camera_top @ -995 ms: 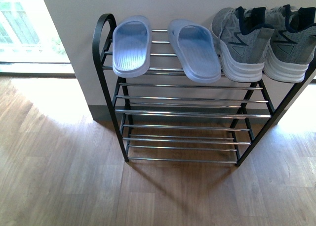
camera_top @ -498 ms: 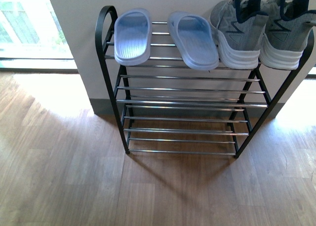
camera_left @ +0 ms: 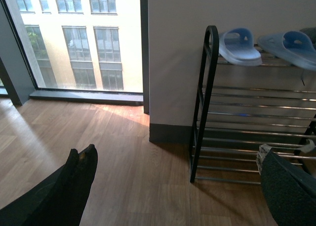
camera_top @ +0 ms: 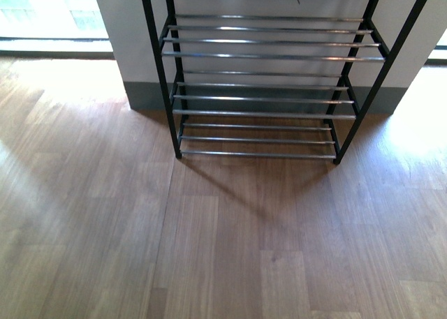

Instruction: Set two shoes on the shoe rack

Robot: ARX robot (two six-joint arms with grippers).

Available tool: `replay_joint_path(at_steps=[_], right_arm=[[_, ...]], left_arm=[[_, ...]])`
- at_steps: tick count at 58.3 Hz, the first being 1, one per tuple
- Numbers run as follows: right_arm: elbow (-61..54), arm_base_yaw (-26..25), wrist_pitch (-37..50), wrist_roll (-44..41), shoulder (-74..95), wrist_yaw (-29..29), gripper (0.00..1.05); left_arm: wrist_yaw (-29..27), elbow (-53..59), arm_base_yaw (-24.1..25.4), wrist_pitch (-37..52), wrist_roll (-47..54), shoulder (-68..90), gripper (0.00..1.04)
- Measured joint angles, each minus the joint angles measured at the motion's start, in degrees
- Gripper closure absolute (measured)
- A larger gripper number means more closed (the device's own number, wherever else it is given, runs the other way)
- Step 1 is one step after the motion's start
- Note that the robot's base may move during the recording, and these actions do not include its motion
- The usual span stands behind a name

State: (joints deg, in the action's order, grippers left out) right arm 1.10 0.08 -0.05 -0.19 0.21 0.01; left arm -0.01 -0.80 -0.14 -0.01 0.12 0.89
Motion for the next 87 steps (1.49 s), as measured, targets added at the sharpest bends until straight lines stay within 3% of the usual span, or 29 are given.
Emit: replay_joint_path(at_steps=[87], right_arm=[[0.00, 0.00, -0.02, 0.02, 0.00, -0.02, 0.09]], left_arm=[[0.00, 0.00, 0.00, 0.00, 0.00, 0.00, 0.09]])
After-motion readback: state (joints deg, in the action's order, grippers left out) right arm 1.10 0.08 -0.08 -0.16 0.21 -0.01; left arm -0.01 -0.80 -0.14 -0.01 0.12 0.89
